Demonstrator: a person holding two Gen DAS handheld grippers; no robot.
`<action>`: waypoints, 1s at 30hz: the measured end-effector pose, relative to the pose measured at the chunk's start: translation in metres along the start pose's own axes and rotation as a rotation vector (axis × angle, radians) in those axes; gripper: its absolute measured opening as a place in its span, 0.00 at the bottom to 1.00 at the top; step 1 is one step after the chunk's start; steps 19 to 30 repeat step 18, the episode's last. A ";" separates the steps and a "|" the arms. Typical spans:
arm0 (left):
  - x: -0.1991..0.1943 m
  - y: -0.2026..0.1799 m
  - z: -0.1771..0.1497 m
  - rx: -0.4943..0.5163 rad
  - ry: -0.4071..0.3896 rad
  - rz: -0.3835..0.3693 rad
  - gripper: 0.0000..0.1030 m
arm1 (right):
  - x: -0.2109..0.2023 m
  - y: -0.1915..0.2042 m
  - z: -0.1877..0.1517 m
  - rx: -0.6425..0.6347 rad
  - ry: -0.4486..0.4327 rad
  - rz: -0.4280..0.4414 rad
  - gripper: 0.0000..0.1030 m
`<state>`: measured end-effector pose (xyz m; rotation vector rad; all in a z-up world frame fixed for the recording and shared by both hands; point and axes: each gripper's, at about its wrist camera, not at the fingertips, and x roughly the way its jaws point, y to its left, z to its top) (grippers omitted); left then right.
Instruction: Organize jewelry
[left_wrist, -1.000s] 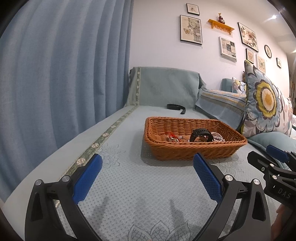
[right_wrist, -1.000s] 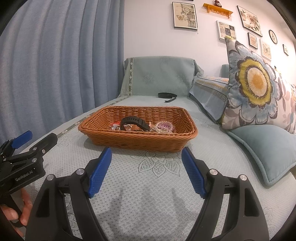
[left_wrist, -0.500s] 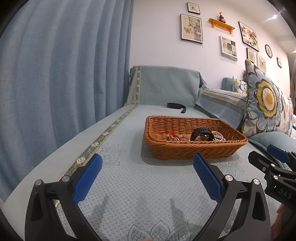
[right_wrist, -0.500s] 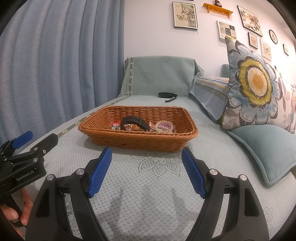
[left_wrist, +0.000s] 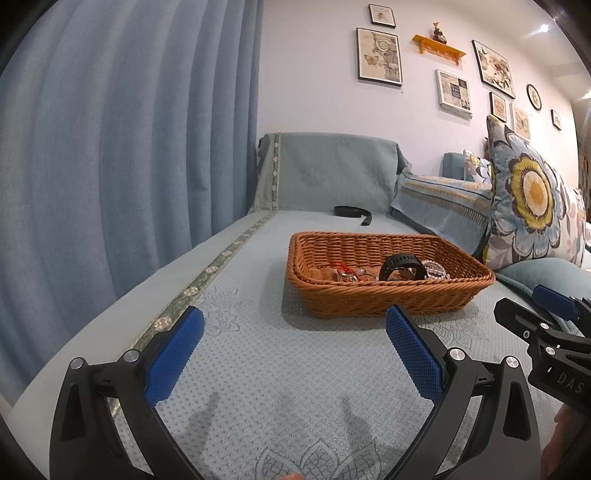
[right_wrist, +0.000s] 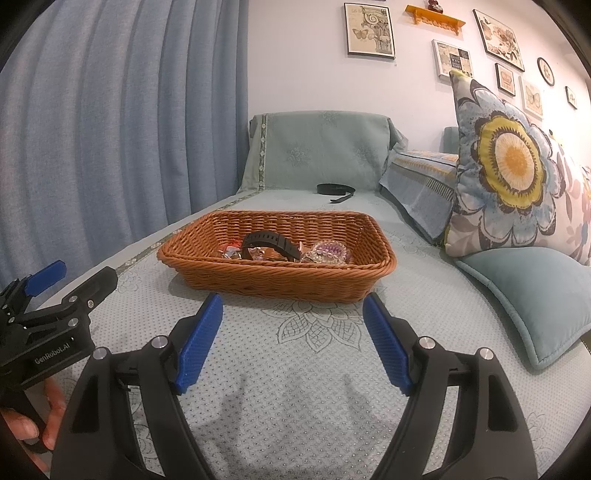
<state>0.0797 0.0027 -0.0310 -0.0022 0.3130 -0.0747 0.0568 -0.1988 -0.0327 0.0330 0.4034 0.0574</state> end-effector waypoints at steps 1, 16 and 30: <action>0.000 -0.001 0.000 0.004 -0.001 0.000 0.92 | 0.000 0.000 0.000 0.000 -0.001 0.001 0.73; -0.004 -0.001 -0.001 0.007 -0.005 0.005 0.92 | 0.000 0.000 0.000 0.003 0.002 0.001 0.74; -0.003 -0.001 -0.001 0.012 -0.002 0.003 0.92 | 0.000 0.001 0.000 0.003 0.003 0.001 0.74</action>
